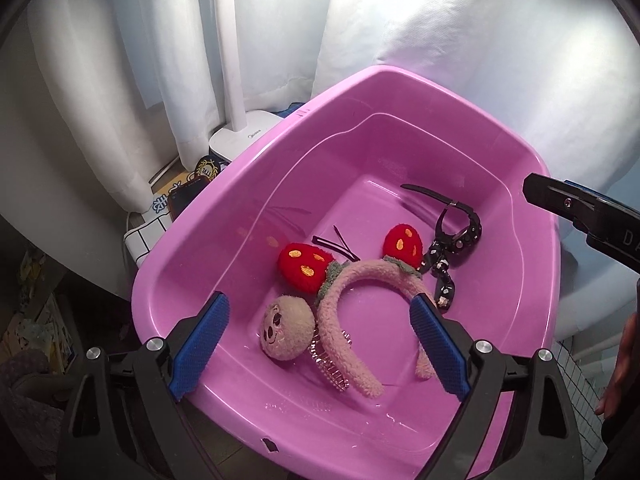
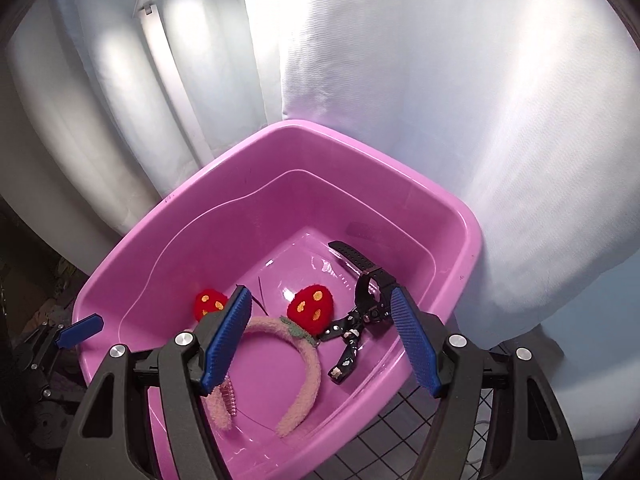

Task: Organize jewelry
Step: 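Move both tools back to the two silver hoop earrings on the table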

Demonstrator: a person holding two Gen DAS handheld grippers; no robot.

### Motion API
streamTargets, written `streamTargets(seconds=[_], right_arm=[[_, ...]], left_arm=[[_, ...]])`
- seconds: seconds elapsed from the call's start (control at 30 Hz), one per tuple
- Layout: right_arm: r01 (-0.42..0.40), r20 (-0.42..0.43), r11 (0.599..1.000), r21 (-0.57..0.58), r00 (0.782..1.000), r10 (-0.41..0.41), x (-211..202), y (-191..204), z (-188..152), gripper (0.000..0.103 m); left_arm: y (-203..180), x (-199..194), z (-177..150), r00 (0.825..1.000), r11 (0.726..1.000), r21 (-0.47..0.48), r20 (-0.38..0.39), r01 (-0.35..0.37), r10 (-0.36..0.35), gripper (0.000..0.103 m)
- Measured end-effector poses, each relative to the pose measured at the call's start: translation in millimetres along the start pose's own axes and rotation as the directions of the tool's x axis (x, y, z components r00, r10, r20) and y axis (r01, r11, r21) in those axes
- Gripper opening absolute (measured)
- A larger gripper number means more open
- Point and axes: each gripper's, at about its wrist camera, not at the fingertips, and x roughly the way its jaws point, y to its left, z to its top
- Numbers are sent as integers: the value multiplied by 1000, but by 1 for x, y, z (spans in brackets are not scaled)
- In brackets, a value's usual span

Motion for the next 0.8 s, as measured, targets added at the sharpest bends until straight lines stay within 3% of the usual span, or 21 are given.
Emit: streamTargets(seconds=[0.2,0.33,0.47,0.67,0.8], right_arm=[[-4,103,997,71,995,-3,-58,-40,-39,70],[20,145,990,142,989,-41,-93,-79,-84,73],[71,130,977,203,987,-98,-116,-122,-142,73],[85,62,976,200,993,-99,-118,-174,-217,73],[33,4,986,161,999,-35,-95,-201,-248,73]], left_arm=[[-20,-34,-11,997,1000,18,66,25,-26,93],[-46,-60,-24,990,996,57,126,63,-70,95],[-79,-81,-46,979,990,99,167,97,-113,97],[-132,-96,-93,965,981,91,187,169,-184,97],[-171,-88,-133,974,989,62,174,135,-144,97]])
